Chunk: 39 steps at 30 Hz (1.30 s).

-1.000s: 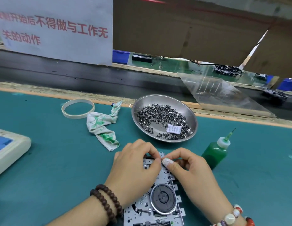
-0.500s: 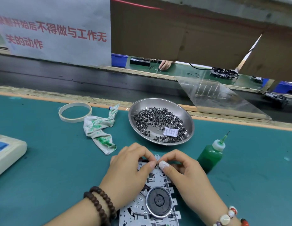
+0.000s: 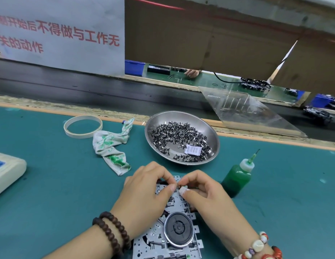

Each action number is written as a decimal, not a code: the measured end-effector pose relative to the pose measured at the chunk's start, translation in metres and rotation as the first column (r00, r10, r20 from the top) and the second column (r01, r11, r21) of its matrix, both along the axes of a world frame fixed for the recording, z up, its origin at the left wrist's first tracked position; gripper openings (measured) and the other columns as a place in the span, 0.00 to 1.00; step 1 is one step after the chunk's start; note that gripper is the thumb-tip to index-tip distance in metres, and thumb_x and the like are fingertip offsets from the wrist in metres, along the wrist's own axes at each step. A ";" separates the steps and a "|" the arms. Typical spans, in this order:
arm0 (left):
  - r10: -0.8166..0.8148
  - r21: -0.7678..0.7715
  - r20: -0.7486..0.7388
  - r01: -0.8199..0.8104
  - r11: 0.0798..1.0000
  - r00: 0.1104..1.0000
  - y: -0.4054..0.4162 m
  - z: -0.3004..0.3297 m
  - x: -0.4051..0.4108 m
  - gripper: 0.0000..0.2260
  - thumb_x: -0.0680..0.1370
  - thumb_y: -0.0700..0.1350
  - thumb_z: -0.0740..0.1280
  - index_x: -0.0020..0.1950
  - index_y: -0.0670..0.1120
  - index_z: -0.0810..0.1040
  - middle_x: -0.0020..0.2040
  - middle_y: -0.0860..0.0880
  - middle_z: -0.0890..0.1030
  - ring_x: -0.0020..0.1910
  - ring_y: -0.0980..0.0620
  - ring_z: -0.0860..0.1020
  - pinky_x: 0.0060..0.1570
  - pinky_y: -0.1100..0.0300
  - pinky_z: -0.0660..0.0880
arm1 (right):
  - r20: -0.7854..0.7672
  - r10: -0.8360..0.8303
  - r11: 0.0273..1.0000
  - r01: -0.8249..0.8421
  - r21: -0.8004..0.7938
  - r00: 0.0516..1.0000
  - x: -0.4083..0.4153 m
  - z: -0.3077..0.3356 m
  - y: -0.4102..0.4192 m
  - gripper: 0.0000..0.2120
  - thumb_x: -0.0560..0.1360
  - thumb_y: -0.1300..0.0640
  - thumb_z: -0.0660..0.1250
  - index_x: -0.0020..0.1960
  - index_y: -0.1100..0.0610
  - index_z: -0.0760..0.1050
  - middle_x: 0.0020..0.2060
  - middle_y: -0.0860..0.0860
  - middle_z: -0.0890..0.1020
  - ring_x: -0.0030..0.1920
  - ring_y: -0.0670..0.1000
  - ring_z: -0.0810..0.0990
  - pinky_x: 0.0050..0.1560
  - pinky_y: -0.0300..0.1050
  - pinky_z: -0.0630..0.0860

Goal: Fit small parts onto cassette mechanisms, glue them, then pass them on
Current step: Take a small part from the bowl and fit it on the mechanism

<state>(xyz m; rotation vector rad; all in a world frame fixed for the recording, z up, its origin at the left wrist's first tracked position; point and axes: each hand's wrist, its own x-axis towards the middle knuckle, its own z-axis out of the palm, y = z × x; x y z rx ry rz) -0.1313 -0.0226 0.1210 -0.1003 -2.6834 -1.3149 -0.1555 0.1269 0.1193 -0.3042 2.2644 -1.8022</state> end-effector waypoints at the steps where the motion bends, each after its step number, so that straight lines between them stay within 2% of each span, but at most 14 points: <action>1: -0.001 0.000 -0.003 0.001 1.000 1.000 0.000 0.000 0.000 0.07 0.75 0.49 0.64 0.38 0.58 0.71 0.45 0.60 0.73 0.51 0.63 0.69 0.60 0.54 0.65 | -0.001 0.002 1.000 -0.002 0.001 1.000 0.000 0.000 0.000 0.08 0.72 0.66 0.66 0.40 0.53 0.75 0.31 0.42 0.79 0.31 0.44 0.72 0.34 0.35 0.69; 8: 0.003 0.004 -0.013 -0.003 1.000 1.000 0.000 -0.003 -0.001 0.07 0.75 0.48 0.65 0.38 0.57 0.71 0.44 0.60 0.73 0.51 0.62 0.70 0.59 0.54 0.66 | 0.001 0.002 1.000 -0.002 -0.003 1.000 0.002 0.003 -0.001 0.07 0.72 0.67 0.66 0.42 0.56 0.75 0.31 0.41 0.79 0.33 0.46 0.71 0.33 0.35 0.68; 13: -0.009 -0.003 -0.018 0.009 1.000 1.000 0.000 -0.003 -0.001 0.08 0.75 0.48 0.65 0.38 0.58 0.70 0.44 0.59 0.73 0.51 0.61 0.70 0.59 0.54 0.66 | 0.006 -0.023 1.000 0.023 -0.019 1.000 0.003 0.005 -0.003 0.07 0.72 0.69 0.65 0.42 0.58 0.75 0.31 0.43 0.79 0.30 0.44 0.71 0.31 0.31 0.68; 17: -0.016 -0.007 -0.026 0.016 1.000 1.000 -0.001 -0.004 -0.001 0.08 0.75 0.49 0.64 0.38 0.58 0.70 0.44 0.59 0.73 0.50 0.61 0.70 0.58 0.54 0.66 | 0.007 -0.054 0.998 0.055 -0.009 0.998 0.004 0.004 -0.006 0.09 0.72 0.71 0.64 0.41 0.58 0.75 0.29 0.43 0.77 0.30 0.46 0.68 0.30 0.32 0.66; 21: -0.027 -0.014 -0.057 0.026 1.000 0.998 0.000 -0.004 0.001 0.09 0.76 0.48 0.64 0.38 0.60 0.69 0.44 0.60 0.72 0.50 0.62 0.69 0.57 0.54 0.67 | 0.007 -0.070 0.998 0.070 -0.002 0.998 0.003 0.004 -0.007 0.10 0.72 0.71 0.63 0.40 0.57 0.75 0.27 0.43 0.75 0.28 0.44 0.68 0.29 0.31 0.66; 27: -0.071 -0.008 -0.105 0.071 0.997 0.992 -0.001 -0.002 0.004 0.09 0.76 0.47 0.64 0.42 0.62 0.74 0.46 0.61 0.73 0.51 0.63 0.71 0.57 0.55 0.67 | 0.050 -0.073 0.997 0.073 -0.010 0.996 0.003 0.007 -0.008 0.09 0.71 0.70 0.64 0.41 0.57 0.74 0.33 0.49 0.77 0.29 0.41 0.71 0.30 0.30 0.67; 31: -0.076 -0.035 -0.137 0.072 0.997 0.988 0.000 -0.002 0.004 0.09 0.74 0.44 0.66 0.40 0.60 0.74 0.44 0.60 0.73 0.48 0.61 0.72 0.53 0.55 0.70 | 0.075 -0.100 0.994 0.102 -0.023 0.992 0.003 0.008 -0.009 0.09 0.72 0.70 0.64 0.42 0.56 0.72 0.34 0.52 0.76 0.29 0.44 0.70 0.29 0.32 0.67; 36: -0.096 -0.123 -0.175 0.075 0.990 0.980 0.000 0.000 0.005 0.07 0.74 0.45 0.65 0.40 0.58 0.74 0.43 0.60 0.73 0.46 0.60 0.72 0.49 0.55 0.70 | 0.065 -0.082 0.996 0.083 -0.010 0.994 0.004 0.009 -0.008 0.09 0.72 0.69 0.64 0.42 0.56 0.72 0.34 0.50 0.77 0.26 0.39 0.69 0.29 0.30 0.66; 39: -0.114 -0.163 -0.190 0.083 0.983 0.975 0.000 0.000 0.005 0.08 0.74 0.44 0.66 0.40 0.57 0.74 0.43 0.59 0.72 0.45 0.59 0.72 0.48 0.55 0.70 | 0.065 -0.068 0.998 0.068 -0.002 0.996 0.006 0.009 -0.006 0.09 0.72 0.69 0.64 0.43 0.55 0.72 0.36 0.49 0.78 0.30 0.43 0.70 0.31 0.31 0.67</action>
